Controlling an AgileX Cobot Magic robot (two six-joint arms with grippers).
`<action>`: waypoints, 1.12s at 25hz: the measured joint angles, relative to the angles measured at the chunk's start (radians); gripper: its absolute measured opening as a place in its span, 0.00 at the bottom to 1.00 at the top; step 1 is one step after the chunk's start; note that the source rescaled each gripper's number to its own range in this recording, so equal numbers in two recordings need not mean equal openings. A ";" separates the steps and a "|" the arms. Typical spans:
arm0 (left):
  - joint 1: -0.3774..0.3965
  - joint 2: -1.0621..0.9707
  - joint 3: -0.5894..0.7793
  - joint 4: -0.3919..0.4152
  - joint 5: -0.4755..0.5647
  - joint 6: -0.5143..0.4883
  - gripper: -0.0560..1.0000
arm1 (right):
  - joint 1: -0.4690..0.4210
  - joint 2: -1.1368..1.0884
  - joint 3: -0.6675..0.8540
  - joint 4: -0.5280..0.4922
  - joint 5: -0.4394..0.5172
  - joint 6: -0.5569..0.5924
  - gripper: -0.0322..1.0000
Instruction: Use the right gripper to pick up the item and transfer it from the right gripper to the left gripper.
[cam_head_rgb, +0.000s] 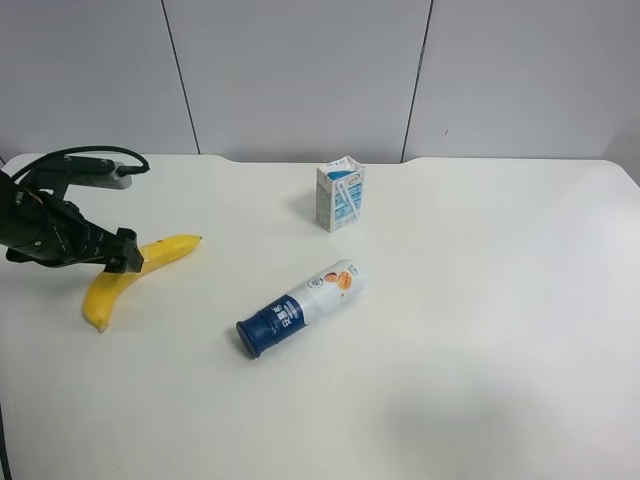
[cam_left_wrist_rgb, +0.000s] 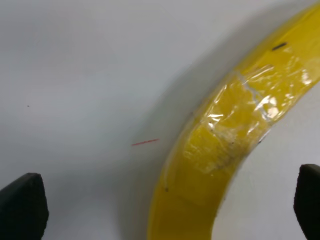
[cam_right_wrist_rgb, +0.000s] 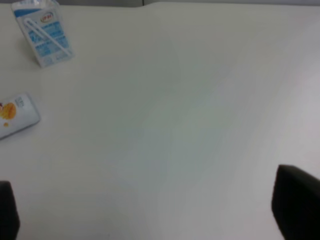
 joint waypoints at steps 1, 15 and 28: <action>0.000 -0.017 0.000 0.005 0.009 0.000 0.99 | 0.000 0.000 0.000 0.000 0.000 0.000 1.00; 0.000 -0.420 0.000 0.036 0.367 -0.001 0.99 | 0.000 0.000 0.000 0.000 0.000 0.000 1.00; 0.000 -1.016 0.001 0.051 0.799 -0.128 1.00 | 0.000 0.000 0.000 0.000 0.000 0.000 1.00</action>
